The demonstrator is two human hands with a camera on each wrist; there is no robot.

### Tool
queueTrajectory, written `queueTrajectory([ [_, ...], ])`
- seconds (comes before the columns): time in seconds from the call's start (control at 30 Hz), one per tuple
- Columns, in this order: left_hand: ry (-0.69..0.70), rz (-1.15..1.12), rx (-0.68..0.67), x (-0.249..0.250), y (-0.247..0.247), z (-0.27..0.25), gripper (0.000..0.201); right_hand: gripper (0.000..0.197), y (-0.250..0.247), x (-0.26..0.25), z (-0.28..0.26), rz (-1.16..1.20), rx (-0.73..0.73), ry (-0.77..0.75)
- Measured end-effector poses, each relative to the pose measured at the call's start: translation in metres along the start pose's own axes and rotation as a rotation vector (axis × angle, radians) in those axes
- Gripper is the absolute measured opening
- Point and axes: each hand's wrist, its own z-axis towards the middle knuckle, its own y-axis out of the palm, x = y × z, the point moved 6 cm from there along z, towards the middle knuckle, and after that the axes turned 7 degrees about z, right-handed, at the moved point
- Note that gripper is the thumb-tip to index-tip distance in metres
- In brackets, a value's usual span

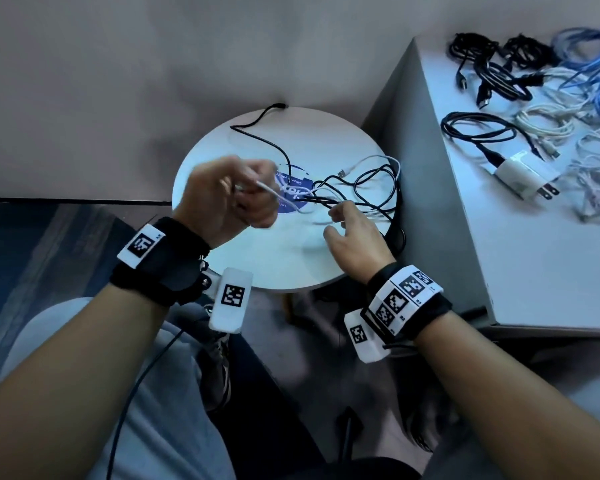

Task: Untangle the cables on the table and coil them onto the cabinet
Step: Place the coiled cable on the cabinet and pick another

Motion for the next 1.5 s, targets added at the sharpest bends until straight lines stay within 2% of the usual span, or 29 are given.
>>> queueTrajectory([
  [0.07, 0.107, -0.161, 0.066, 0.012, -0.011, -0.002, 0.031, 0.032, 0.003, 0.005, 0.002, -0.038, -0.028, 0.025],
  [0.13, 0.105, -0.151, 0.159, 0.012, -0.021, -0.002, 0.036, 0.029, 0.004, 0.008, 0.003, -0.042, -0.024, 0.025],
  [0.17, 0.064, -0.042, 0.219, 0.008, -0.025, -0.002, 0.039, 0.026, 0.004, 0.006, 0.002, -0.026, -0.025, 0.015],
  [0.23, -0.050, 0.353, 0.288, -0.006, -0.024, 0.000, 0.040, 0.020, 0.007, 0.000, 0.002, 0.095, -0.072, 0.003],
  [0.27, -0.111, 0.546, 0.235, -0.016, -0.018, 0.003, 0.040, 0.018, 0.009, -0.003, 0.002, 0.198, -0.104, 0.012],
  [0.33, -0.261, 0.752, 0.007, -0.040, -0.003, 0.004, 0.043, 0.017, 0.012, -0.008, 0.001, 0.335, -0.134, 0.035],
  [0.37, -0.337, 0.790, -0.086, -0.050, 0.003, 0.002, 0.042, 0.018, 0.012, -0.008, 0.001, 0.334, -0.138, 0.032],
  [0.43, -0.432, 0.916, -0.147, -0.061, 0.002, 0.000, 0.042, 0.018, 0.011, -0.005, 0.001, 0.210, -0.117, 0.002],
  [0.5, -0.439, 1.123, -0.061, -0.062, -0.009, 0.004, 0.035, 0.019, 0.009, 0.001, 0.000, 0.032, -0.056, -0.026],
  [0.57, -0.365, 1.301, 0.122, -0.058, -0.020, 0.009, 0.023, 0.025, 0.009, 0.002, -0.001, -0.048, -0.009, -0.034],
  [0.63, -0.269, 1.287, 0.308, -0.053, -0.030, 0.013, 0.010, 0.030, 0.012, 0.002, -0.002, -0.041, -0.011, -0.025],
  [0.67, -0.236, 1.245, 0.372, -0.053, -0.034, 0.015, 0.010, 0.031, 0.014, 0.001, -0.003, -0.018, -0.021, -0.019],
  [0.73, -0.238, 1.245, 0.439, -0.062, -0.043, 0.022, 0.036, 0.033, 0.017, 0.001, -0.006, 0.014, -0.032, -0.011],
  [0.8, -0.342, 1.289, 0.421, -0.077, -0.050, 0.027, 0.061, 0.039, 0.020, 0.001, -0.008, -0.009, -0.036, -0.020],
  [0.87, -0.452, 1.225, 0.414, -0.092, -0.055, 0.029, 0.068, 0.048, 0.024, 0.002, -0.008, -0.069, -0.061, -0.020],
  [0.97, -0.509, 1.006, 0.530, -0.099, -0.062, 0.026, 0.039, 0.053, 0.026, 0.008, -0.007, -0.127, -0.087, -0.005],
  [1.03, -0.479, 0.855, 0.591, -0.098, -0.064, 0.025, 0.016, 0.051, 0.024, 0.010, -0.006, -0.131, -0.074, -0.009],
  [1.07, -0.442, 0.794, 0.620, -0.093, -0.066, 0.025, 0.010, 0.050, 0.024, 0.011, -0.006, -0.139, -0.069, -0.010],
  [1.13, -0.330, 0.707, 0.714, -0.076, -0.069, 0.023, 0.012, 0.048, 0.023, 0.012, -0.005, -0.181, -0.081, -0.005],
  [1.23, -0.036, 0.404, 0.803, -0.034, -0.069, 0.017, 0.013, 0.045, 0.023, 0.015, -0.004, -0.234, -0.120, -0.018],
  [1.3, 0.168, 0.165, 0.721, -0.007, -0.062, 0.014, 0.014, 0.044, 0.023, 0.017, -0.005, -0.233, -0.132, -0.027],
  [1.37, 0.293, -0.038, 0.617, 0.012, -0.054, 0.009, 0.014, 0.048, 0.024, 0.018, -0.005, -0.214, -0.136, -0.022],
  [1.43, 0.334, -0.209, 0.565, 0.022, -0.053, 0.003, 0.015, 0.048, 0.024, 0.017, -0.004, -0.152, -0.131, -0.030],
  [1.5, 0.340, -0.318, 0.556, 0.026, -0.058, -0.003, 0.014, 0.039, 0.023, 0.017, -0.002, -0.011, -0.092, -0.038],
])
